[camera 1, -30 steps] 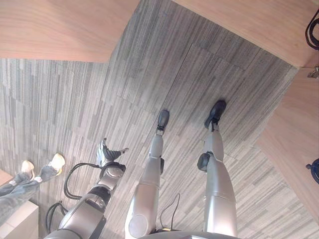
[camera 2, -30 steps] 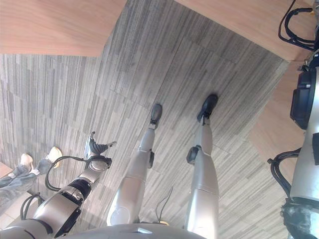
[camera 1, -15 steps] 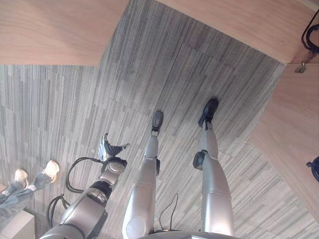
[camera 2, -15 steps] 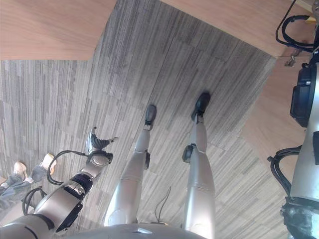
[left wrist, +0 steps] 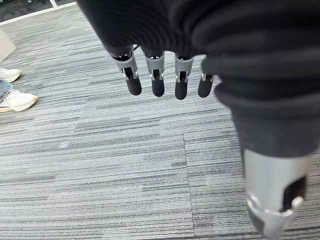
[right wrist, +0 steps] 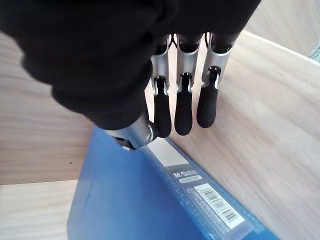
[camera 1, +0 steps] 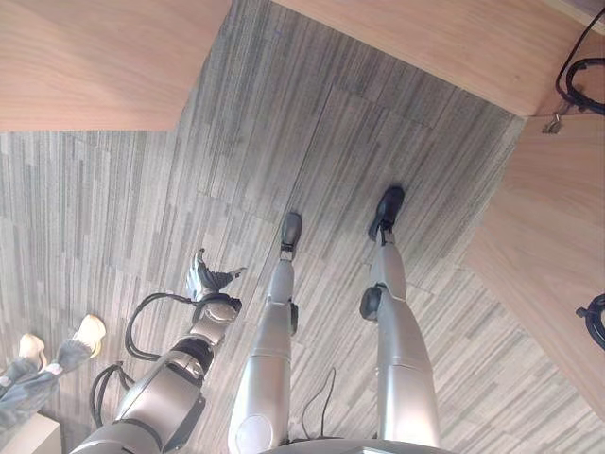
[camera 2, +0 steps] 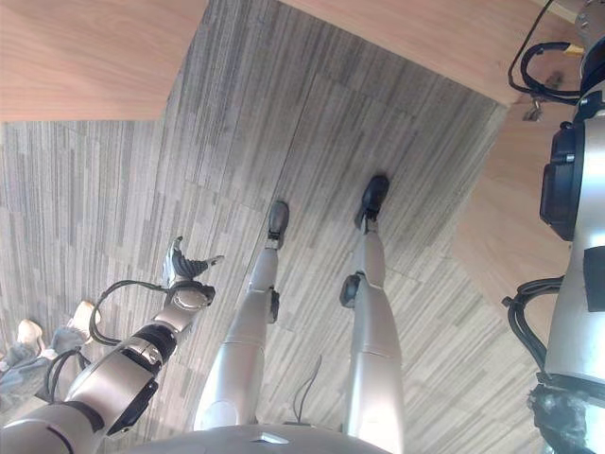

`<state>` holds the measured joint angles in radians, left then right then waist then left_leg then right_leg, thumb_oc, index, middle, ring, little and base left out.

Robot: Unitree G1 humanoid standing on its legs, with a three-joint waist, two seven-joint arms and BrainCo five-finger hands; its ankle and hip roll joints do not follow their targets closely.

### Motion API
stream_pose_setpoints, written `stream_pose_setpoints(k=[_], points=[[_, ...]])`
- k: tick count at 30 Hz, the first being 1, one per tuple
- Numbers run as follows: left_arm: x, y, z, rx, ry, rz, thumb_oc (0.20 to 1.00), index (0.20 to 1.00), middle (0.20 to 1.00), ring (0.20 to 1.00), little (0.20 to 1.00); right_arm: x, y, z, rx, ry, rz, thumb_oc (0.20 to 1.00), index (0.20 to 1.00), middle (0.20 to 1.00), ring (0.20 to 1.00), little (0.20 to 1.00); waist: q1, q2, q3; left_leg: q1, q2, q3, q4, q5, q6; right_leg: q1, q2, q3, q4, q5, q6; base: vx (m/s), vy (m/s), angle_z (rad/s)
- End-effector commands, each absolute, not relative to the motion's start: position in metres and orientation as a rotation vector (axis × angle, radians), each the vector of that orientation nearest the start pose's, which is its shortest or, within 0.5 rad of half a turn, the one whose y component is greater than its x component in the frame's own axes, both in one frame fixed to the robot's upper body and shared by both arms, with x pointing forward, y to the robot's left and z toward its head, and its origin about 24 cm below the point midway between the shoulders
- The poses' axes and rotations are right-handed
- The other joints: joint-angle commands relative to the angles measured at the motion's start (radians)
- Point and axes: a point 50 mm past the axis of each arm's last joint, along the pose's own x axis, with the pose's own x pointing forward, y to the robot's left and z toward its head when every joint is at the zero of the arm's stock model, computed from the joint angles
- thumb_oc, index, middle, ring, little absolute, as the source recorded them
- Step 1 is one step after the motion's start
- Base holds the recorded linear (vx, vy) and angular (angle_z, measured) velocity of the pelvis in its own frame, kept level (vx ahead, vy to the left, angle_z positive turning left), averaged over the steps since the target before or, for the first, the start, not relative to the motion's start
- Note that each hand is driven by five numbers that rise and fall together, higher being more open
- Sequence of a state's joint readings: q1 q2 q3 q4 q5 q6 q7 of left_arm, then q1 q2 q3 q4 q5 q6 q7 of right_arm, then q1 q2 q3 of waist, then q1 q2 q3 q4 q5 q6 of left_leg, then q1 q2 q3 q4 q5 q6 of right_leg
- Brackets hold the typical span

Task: Put the empty folder in the office cabinet

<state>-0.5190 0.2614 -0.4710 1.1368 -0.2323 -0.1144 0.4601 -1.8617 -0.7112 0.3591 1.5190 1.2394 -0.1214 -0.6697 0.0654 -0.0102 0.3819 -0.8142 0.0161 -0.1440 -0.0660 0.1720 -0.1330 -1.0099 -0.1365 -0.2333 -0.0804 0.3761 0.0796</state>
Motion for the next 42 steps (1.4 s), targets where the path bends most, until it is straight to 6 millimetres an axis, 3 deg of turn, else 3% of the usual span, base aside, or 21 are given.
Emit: stream_pose_setpoints(k=[1, 5, 6, 8, 15, 19, 21, 23, 27, 29, 30, 31, 32, 34, 35, 37, 38, 42], points=[[0.29, 0.241, -0.045, 0.546, 0.502, 0.376, 1.0, 1.0, 1.0, 1.0, 1.0, 0.347, -0.29, 0.434, 0.798, -0.475, -0.837, 0.2, 0.2, 0.2, 0.2, 0.2, 0.048, -0.016, 0.045, 0.129, 0.086, -0.024, -0.021, -0.162, -0.079, 0.068, -0.044, -0.02, 0.054, -0.221, 0.12, 0.0, 0.0, 0.0], [0.288, 0.241, -0.046, 0.541, 0.505, 0.377, 1.0, 1.0, 1.0, 1.0, 1.0, 0.348, -0.29, 0.433, 0.794, -0.471, -0.838, 0.2, 0.2, 0.2, 0.2, 0.2, 0.047, -0.017, 0.056, 0.124, 0.082, -0.019, -0.021, -0.146, -0.08, 0.059, -0.049, -0.031, 0.057, -0.198, 0.112, 0.0, 0.001, 0.0], [0.289, 0.242, -0.045, 0.541, 0.504, 0.378, 1.0, 1.0, 1.0, 1.0, 1.0, 0.348, -0.29, 0.433, 0.795, -0.471, -0.836, 0.2, 0.2, 0.2, 0.2, 0.2, 0.048, -0.015, 0.049, 0.13, 0.088, -0.021, -0.021, -0.161, -0.08, 0.069, -0.043, -0.019, 0.051, -0.219, 0.12, 0.06, 0.0, -0.02], [0.289, 0.241, -0.046, 0.538, 0.503, 0.378, 1.0, 1.0, 1.0, 1.0, 1.0, 0.349, -0.29, 0.432, 0.798, -0.466, -0.841, 0.2, 0.2, 0.2, 0.2, 0.2, 0.047, -0.014, 0.057, 0.125, 0.084, -0.018, -0.021, -0.148, -0.079, 0.06, -0.048, -0.03, 0.056, -0.199, 0.112, 0.0, 0.008, -0.04], [0.288, 0.242, -0.045, 0.53, 0.497, 0.381, 1.0, 1.0, 1.0, 1.0, 1.0, 0.35, -0.289, 0.431, 0.799, -0.463, -0.83, 0.2, 0.2, 0.2, 0.2, 0.2, 0.049, -0.008, 0.05, 0.13, 0.09, -0.017, -0.021, -0.164, -0.078, 0.071, -0.039, -0.016, 0.046, -0.222, 0.12, 0.01, 0.006, -0.04], [0.288, 0.243, -0.045, 0.528, 0.492, 0.38, 1.0, 1.0, 1.0, 1.0, 1.0, 0.355, -0.272, 0.439, 0.76, -0.488, -0.73, 0.2, 0.2, 0.2, 0.2, 0.2, 0.056, -0.008, 0.06, 0.124, 0.087, -0.015, -0.021, -0.147, -0.077, 0.056, -0.048, -0.025, 0.057, -0.202, 0.111, -0.03, 0.003, -0.03], [0.287, 0.244, -0.045, 0.524, 0.495, 0.381, 1.0, 1.0, 1.0, 1.0, 1.0, 0.356, -0.267, 0.443, 0.744, -0.501, -0.705, 0.2, 0.2, 0.2, 0.2, 0.2, 0.058, -0.006, 0.052, 0.129, 0.093, -0.016, -0.021, -0.162, -0.077, 0.064, -0.043, -0.014, 0.052, -0.223, 0.12, 0.07, -0.01, -0.01], [0.285, 0.247, -0.046, 0.54, 0.498, 0.371, 1.0, 1.0, 1.0, 1.0, 1.0, 0.356, -0.243, 0.461, 0.606, -0.559, -0.599, 0.2, 0.2, 0.2, 0.2, 0.2, 0.068, -0.011, 0.052, 0.125, 0.093, -0.017, -0.021, -0.16, -0.078, 0.062, -0.046, -0.015, 0.056, -0.224, 0.119, 0.0, 0.0, 0.0], [0.284, 0.247, -0.047, 0.547, 0.499, 0.364, 1.0, 1.0, 1.0, 1.0, 1.0, 0.357, -0.228, 0.468, 0.521, -0.582, -0.552, 0.2, 0.2, 0.2, 0.2, 0.2, 0.073, -0.011, 0.053, 0.126, 0.094, -0.016, -0.021, -0.157, -0.08, 0.061, -0.047, -0.016, 0.059, -0.222, 0.118, 0.0, -0.013, -0.03], [0.284, 0.247, -0.047, 0.562, 0.5, 0.36, 1.0, 1.0, 1.0, 1.0, 1.0, 0.361, -0.201, 0.473, 0.419, -0.614, -0.472, 0.2, 0.2, 0.2, 0.2, 0.2, 0.08, -0.013, 0.053, 0.125, 0.096, -0.012, -0.021, -0.156, -0.082, 0.058, -0.046, -0.017, 0.063, -0.222, 0.116, 0.0, 0.0, 0.0], [0.286, 0.246, -0.046, 0.57, 0.499, 0.355, 1.0, 1.0, 1.0, 1.0, 1.0, 0.365, -0.183, 0.473, 0.38, -0.622, -0.418, 0.2, 0.2, 0.2, 0.2, 0.2, 0.083, -0.013, 0.053, 0.126, 0.097, -0.013, -0.021, -0.154, -0.084, 0.057, -0.046, -0.015, 0.065, -0.222, 0.114, -0.07, 0.01, 0.02], [0.286, 0.246, -0.046, 0.57, 0.5, 0.354, 1.0, 1.0, 1.0, 1.0, 1.0, 0.365, -0.183, 0.472, 0.379, -0.622, -0.42, 0.2, 0.2, 0.2, 0.2, 0.2, 0.079, -0.015, 0.061, 0.119, 0.09, -0.013, -0.021, -0.136, -0.084, 0.046, -0.054, -0.025, 0.071, -0.199, 0.104, 0.0, 0.0, 0.0], [0.288, 0.246, -0.045, 0.573, 0.496, 0.354, 1.0, 1.0, 1.0, 1.0, 1.0, 0.366, -0.171, 0.472, 0.349, -0.628, -0.384, 0.2, 0.2, 0.2, 0.2, 0.2, 0.084, -0.015, 0.053, 0.126, 0.098, -0.013, -0.021, -0.154, -0.086, 0.057, -0.045, -0.015, 0.066, -0.223, 0.113, -0.07, -0.001, 0.03], [0.291, 0.248, -0.041, 0.58, 0.488, 0.364, 1.0, 1.0, 1.0, 1.0, 1.0, 0.368, -0.147, 0.472, 0.301, -0.648, -0.308, 0.2, 0.2, 0.2, 0.2, 0.2, 0.081, -0.021, 0.062, 0.117, 0.092, -0.014, -0.021, -0.134, -0.089, 0.045, -0.052, -0.023, 0.073, -0.199, 0.102, 0.0, 0.0, 0.0], [0.292, 0.249, -0.04, 0.58, 0.49, 0.37, 1.0, 1.0, 1.0, 1.0, 1.0, 0.369, -0.135, 0.471, 0.267, -0.654, -0.269, 0.2, 0.2, 0.2, 0.2, 0.2, 0.087, -0.021, 0.054, 0.126, 0.103, -0.012, -0.021, -0.154, -0.091, 0.056, -0.041, -0.014, 0.068, -0.226, 0.11, 0.06, -0.032, 0.01], [0.29, 0.254, -0.041, 0.591, 0.512, 0.382, 1.0, 1.0, 1.0, 1.0, 1.0, 0.37, -0.091, 0.462, 0.203, -0.67, -0.107, 0.2, 0.2, 0.2, 0.2, 0.2, 0.089, -0.032, 0.054, 0.123, 0.109, -0.011, -0.021, -0.15, -0.099, 0.052, -0.038, -0.018, 0.071, -0.227, 0.108, 0.03, -0.018, -0.01], [0.29, 0.254, -0.041, 0.59, 0.514, 0.382, 1.0, 1.0, 1.0, 1.0, 1.0, 0.37, -0.09, 0.462, 0.203, -0.669, -0.106, 0.2, 0.2, 0.2, 0.2, 0.2, 0.088, -0.032, 0.053, 0.123, 0.109, -0.011, -0.021, -0.15, -0.099, 0.051, -0.038, -0.017, 0.071, -0.227, 0.107, 0.0, 0.0, 0.0], [0.287, 0.26, -0.043, 0.587, 0.544, 0.403, 1.0, 1.0, 1.0, 1.0, 1.0, 0.37, -0.05, 0.446, 0.183, -0.664, 0.05, 0.2, 0.2, 0.2, 0.2, 0.2, 0.077, -0.05, 0.049, 0.124, 0.113, -0.009, -0.021, -0.147, -0.102, 0.049, -0.034, -0.015, 0.079, -0.226, 0.104, 0.0, 0.0, 0.0]])
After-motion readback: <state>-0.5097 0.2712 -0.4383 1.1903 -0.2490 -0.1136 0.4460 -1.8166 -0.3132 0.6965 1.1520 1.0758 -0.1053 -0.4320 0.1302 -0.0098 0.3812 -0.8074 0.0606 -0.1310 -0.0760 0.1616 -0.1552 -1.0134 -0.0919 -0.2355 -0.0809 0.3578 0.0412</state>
